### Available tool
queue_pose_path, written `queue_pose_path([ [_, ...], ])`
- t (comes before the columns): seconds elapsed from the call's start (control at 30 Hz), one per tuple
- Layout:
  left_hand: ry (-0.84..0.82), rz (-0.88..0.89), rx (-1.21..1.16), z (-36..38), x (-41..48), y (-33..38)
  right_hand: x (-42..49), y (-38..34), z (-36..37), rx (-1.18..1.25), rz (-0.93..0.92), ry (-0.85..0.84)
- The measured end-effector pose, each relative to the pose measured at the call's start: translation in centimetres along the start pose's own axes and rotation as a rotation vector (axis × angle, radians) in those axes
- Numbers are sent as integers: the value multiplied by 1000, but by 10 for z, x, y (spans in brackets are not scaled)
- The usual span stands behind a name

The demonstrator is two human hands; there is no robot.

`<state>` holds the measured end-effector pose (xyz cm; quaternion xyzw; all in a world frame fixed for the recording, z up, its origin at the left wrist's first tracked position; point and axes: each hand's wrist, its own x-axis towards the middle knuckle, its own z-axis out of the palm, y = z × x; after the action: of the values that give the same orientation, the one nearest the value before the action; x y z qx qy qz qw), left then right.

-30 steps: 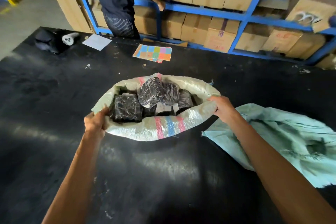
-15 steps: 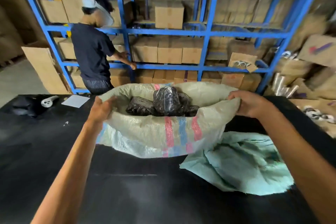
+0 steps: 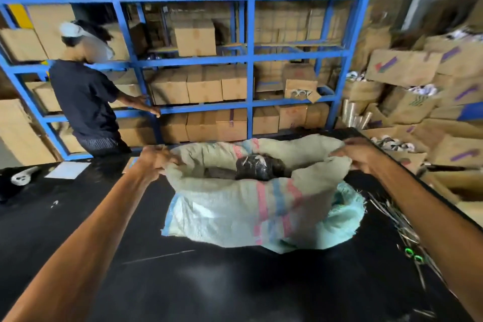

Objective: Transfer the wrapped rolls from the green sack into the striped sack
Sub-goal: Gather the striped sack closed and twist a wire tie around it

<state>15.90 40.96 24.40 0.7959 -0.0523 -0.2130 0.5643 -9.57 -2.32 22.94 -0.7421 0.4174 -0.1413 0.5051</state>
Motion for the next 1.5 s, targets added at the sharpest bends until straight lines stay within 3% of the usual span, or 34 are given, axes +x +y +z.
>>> queue_pose_path([
  [0.1,400,274,736,15,-4,1,8,14,-28,-665,-263,344],
  [0.17,371,238,909,32,-13,4,6,17,-36,-871,-315,410],
  [0.23,257,71,965,40,-14,5,5,18,-43,-874,-177,365],
  [0.27,140,-50,937,42,-15,4,2,18,-46,-815,-81,289],
  [0.37,-143,-304,411,39,-23,1,-5,13,-59,-392,152,-58],
  [0.5,-341,-276,-153,33,-35,17,-18,-10,-78,97,217,-505],
  [0.6,-347,-209,-212,35,-39,33,-20,-28,-80,154,174,-570],
  [0.67,-242,-203,-140,40,-38,34,-17,-32,-77,21,131,-417],
  [0.7,-121,-161,-32,42,-35,31,-14,-33,-76,-124,67,-262],
  [0.8,474,106,727,33,-21,22,-8,-28,-75,-787,-184,301],
  [0.87,617,184,1019,35,-21,22,-9,-26,-67,-989,-235,439],
  [0.97,345,-87,914,46,-26,20,-5,-25,-61,-925,-121,278],
  [1.07,-90,-333,406,34,-33,26,-1,-28,-66,-407,103,-71],
  [1.17,-310,-281,79,19,-39,42,-7,-42,-78,37,169,-469],
  [1.23,-362,-201,0,17,-46,59,-15,-54,-82,97,105,-646],
  [1.27,-366,-179,25,18,-50,67,-16,-60,-81,89,77,-648],
  [1.37,-170,-72,230,19,-41,74,-18,-70,-74,-90,-10,-461],
  [1.5,575,224,883,14,-39,77,-2,-67,-69,-887,-275,354],
])
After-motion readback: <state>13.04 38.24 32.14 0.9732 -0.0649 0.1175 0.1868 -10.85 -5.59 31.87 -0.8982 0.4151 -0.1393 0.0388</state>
